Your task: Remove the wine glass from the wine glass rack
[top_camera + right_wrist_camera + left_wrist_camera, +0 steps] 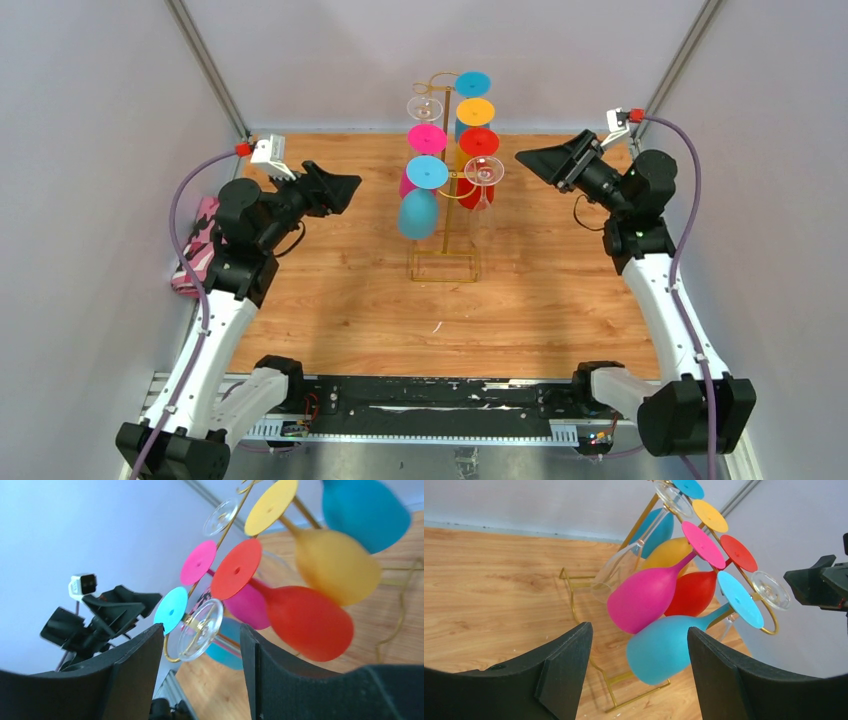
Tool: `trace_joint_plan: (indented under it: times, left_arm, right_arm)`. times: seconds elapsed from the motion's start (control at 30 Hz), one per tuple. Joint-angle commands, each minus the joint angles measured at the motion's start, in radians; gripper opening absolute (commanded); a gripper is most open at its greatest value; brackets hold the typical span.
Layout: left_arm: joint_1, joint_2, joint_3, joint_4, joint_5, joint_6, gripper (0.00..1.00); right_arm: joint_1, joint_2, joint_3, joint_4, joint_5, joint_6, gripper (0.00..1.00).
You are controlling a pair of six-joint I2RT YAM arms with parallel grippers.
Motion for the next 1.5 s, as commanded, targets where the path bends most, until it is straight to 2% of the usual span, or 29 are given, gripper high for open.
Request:
trace_joint_plan:
  times: [0.0,0.17,0.53,0.73,1.13,1.27,1.47]
  left_arm:
    - [0.002,-0.011,-0.016,-0.014,0.000,0.000,0.75]
    - [0.002,-0.032,-0.011,-0.040,-0.023,0.019,0.75]
    - [0.002,-0.050,-0.022,-0.060,-0.049,0.035,0.76]
    - [0.002,-0.055,-0.030,-0.061,-0.055,0.037,0.76]
    - [0.002,-0.067,-0.029,-0.070,-0.057,0.040,0.77]
    - [0.002,-0.067,-0.029,-0.071,-0.057,0.041,0.77]
    - [0.001,-0.064,-0.027,-0.077,-0.050,0.042,0.77]
  right_arm:
    - [0.053,0.028,0.004,0.091,-0.090,0.098,0.61]
    - [0.097,0.056,0.021,0.014,-0.073,0.053,0.56]
    - [0.133,0.101,0.010,0.034,-0.057,0.076,0.44]
    - [0.140,0.121,0.004,0.038,-0.056,0.102,0.27]
    - [0.142,0.131,0.022,0.018,-0.023,0.154,0.06]
    - [0.142,0.127,0.056,-0.071,0.001,0.135,0.00]
    - [0.143,0.147,0.144,-0.260,-0.005,0.128,0.00]
